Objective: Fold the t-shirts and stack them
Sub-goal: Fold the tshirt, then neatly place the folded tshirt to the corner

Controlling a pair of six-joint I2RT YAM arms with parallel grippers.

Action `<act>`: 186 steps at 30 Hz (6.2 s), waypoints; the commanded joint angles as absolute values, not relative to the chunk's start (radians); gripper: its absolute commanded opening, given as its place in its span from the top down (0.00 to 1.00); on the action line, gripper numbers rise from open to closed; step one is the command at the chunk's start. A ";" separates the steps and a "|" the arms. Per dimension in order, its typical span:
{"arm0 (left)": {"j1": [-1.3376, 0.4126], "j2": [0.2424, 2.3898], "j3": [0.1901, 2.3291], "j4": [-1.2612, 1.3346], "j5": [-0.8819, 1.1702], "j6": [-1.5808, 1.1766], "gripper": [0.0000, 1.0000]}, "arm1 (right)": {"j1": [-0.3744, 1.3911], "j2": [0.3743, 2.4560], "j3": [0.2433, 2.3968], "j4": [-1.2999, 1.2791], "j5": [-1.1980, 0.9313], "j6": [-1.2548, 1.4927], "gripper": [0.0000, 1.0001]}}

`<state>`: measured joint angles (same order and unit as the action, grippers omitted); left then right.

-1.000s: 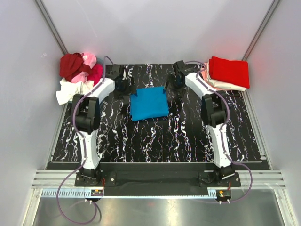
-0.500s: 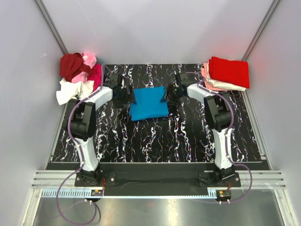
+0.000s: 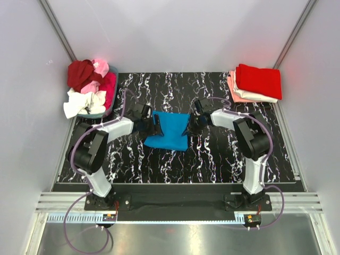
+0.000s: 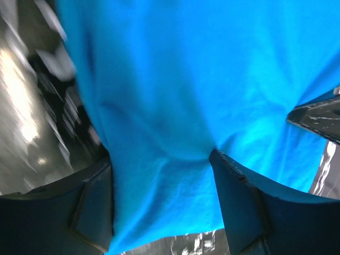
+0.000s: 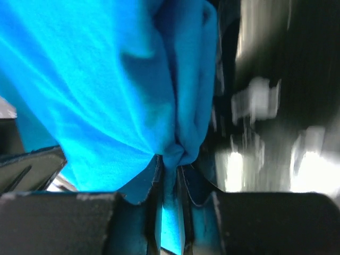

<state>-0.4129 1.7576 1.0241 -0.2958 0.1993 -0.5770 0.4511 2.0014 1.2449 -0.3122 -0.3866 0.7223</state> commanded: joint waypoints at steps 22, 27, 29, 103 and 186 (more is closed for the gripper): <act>-0.528 1.075 0.905 -0.830 -0.118 -0.597 0.10 | 0.562 1.554 0.960 -0.499 -0.201 0.690 0.06; -0.528 0.991 0.919 -0.896 -0.146 -0.589 0.09 | 0.520 1.673 0.985 -0.367 -0.287 0.686 0.14; -0.528 0.962 0.913 -0.928 -0.156 -0.592 0.09 | 0.515 1.727 1.014 -0.342 -0.291 0.693 0.18; -0.525 0.618 0.861 -0.778 -0.242 -0.390 0.05 | 0.006 2.144 2.502 -0.692 0.241 -0.018 1.00; -0.465 0.594 0.851 -0.759 -0.192 -0.379 0.05 | -0.296 2.597 2.393 0.112 0.239 0.163 0.09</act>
